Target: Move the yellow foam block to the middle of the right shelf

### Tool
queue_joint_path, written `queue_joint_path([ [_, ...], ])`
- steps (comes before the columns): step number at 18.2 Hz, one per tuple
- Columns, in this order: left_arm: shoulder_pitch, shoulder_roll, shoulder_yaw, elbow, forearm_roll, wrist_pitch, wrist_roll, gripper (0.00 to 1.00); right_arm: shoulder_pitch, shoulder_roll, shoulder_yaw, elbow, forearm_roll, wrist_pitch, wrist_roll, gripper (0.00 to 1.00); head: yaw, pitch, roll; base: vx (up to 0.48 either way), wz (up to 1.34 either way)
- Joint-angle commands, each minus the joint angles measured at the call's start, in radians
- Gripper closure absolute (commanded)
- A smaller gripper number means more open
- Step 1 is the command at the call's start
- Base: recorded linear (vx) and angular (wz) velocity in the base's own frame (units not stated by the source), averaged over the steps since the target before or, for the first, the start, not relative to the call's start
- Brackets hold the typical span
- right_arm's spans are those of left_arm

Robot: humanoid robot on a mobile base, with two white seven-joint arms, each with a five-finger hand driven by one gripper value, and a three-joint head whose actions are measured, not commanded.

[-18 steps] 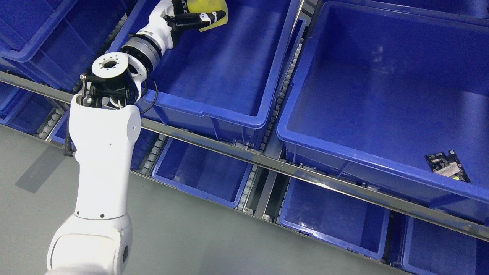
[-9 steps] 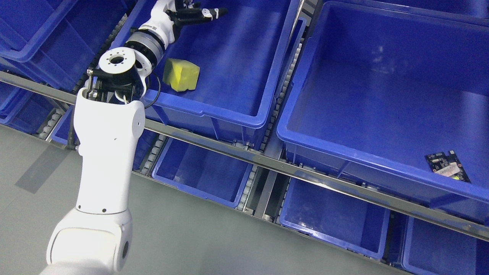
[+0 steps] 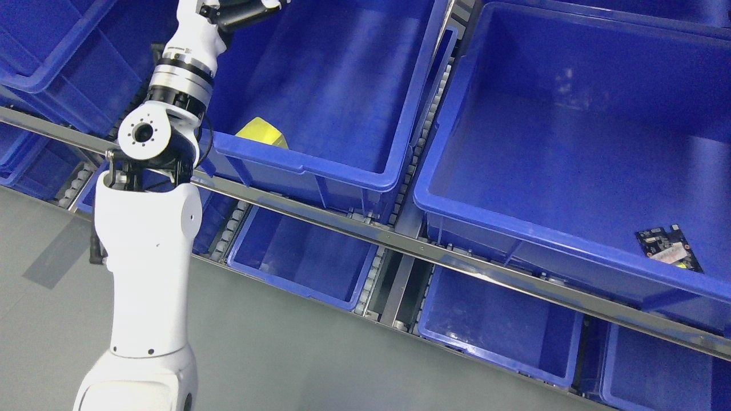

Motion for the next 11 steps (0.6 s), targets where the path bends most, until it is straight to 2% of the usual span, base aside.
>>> queue_joint_path([
  [1,0.109,0.017,0.069,-0.163,0.001,-0.037,-0.004,0.00,-0.002,-0.017,0.000,-0.017,0.000,-0.001,0.001,0.00,0.0000,0.000,0.000,0.000,0.00],
  [4,0.109,0.017,0.067,-0.163,0.001,-0.022,-0.006,0.00,-0.002,-0.017,0.000,-0.017,0.000,-0.001,0.001,0.00,0.0000,0.000,0.000,0.000,0.00],
  [11,0.126,0.017,0.069,-0.163,0.001,0.098,0.004,0.00,-0.003,-0.017,0.000,-0.017,0.000,-0.001,0.001,0.00,0.0000,0.000,0.000,0.000,0.00],
])
